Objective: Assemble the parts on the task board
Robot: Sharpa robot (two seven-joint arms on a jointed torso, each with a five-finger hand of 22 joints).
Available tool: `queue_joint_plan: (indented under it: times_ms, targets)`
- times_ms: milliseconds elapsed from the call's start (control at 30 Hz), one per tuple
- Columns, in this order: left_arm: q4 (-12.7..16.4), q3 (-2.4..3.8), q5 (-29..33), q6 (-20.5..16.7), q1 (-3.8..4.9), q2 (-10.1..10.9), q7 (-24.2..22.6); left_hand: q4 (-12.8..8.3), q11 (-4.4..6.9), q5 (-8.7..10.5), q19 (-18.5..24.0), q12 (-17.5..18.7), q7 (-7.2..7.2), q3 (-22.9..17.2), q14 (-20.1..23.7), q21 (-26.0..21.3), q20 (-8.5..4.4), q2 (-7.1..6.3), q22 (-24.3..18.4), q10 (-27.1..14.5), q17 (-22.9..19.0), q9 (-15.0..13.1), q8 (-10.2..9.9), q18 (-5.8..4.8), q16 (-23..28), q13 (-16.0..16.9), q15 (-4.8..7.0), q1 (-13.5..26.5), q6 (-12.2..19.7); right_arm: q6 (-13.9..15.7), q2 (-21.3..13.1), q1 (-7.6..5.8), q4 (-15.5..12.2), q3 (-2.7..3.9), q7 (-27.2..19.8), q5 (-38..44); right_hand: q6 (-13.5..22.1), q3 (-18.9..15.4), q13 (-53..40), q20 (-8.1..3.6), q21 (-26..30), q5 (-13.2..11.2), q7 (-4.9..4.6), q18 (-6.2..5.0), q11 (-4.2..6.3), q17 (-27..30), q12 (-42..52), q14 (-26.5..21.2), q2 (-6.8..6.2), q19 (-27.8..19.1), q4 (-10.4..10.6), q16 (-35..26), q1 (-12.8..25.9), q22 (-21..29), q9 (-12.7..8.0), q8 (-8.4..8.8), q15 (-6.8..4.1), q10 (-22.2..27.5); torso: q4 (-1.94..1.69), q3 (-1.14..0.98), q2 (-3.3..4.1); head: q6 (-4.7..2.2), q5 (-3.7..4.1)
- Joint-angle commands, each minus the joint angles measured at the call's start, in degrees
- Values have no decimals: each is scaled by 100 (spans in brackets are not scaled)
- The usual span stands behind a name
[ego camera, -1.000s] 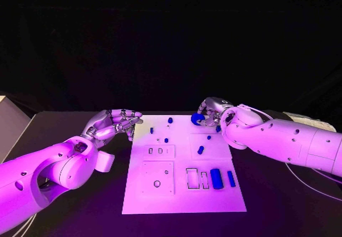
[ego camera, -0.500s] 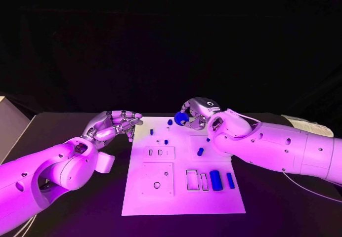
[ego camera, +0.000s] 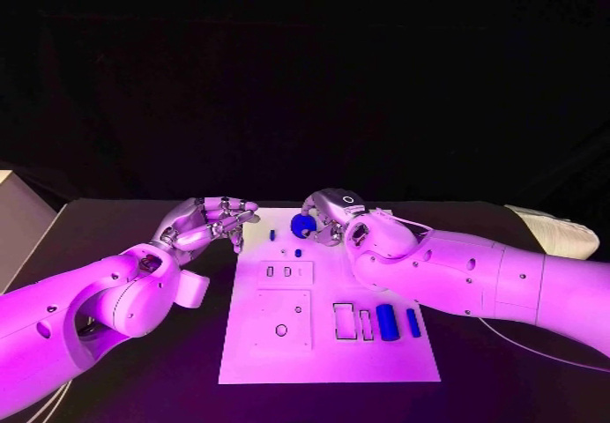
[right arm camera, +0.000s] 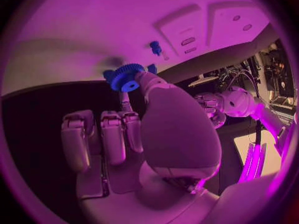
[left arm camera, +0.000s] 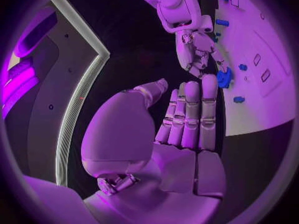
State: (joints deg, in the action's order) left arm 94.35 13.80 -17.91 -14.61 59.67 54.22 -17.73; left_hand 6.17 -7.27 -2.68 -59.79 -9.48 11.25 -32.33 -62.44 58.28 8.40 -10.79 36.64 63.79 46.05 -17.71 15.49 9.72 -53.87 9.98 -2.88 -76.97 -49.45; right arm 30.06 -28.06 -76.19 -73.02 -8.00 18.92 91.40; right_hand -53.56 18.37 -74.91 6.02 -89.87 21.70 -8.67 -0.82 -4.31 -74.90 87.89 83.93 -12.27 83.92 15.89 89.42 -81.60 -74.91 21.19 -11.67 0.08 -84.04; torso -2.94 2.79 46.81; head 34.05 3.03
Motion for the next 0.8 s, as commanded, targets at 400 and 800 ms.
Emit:
queue_joint_plan:
  times_ms: [400, 800]
  targets:
    - [1, 4, -15, 126, 0, -9, 15, -36, 8, -19, 59, -9, -2, -2, 17, 33, -9, 41, 11, -48, -7, -14, -21, 11, 21, 13, -11, 40, 47, -167, 264, 57, 337, -1, 13, 128, -8, 109, -1215, -33, -13, -18, 3, 82, 36, -1399, -12, 582, -48, 608, -19, 27, -15, -1509, -12, 3, -37, -312, -19, -3, 21, 24, -33]
    - [-6, 4, -24, 141, 0, -6, 37, -36, 8, -19, 59, -9, -2, -2, 17, 33, -9, 41, 11, -48, -7, -14, -21, 11, 21, 13, -11, 40, 47, -242, 293, 72, 428, -1, 117, 224, 7, 125, -1202, -31, -13, -46, -8, 82, 28, -1391, -23, 580, -71, 608, -21, 25, 4, -1509, -18, 14, -32, -299, -19, 0, 12, 66, -43]
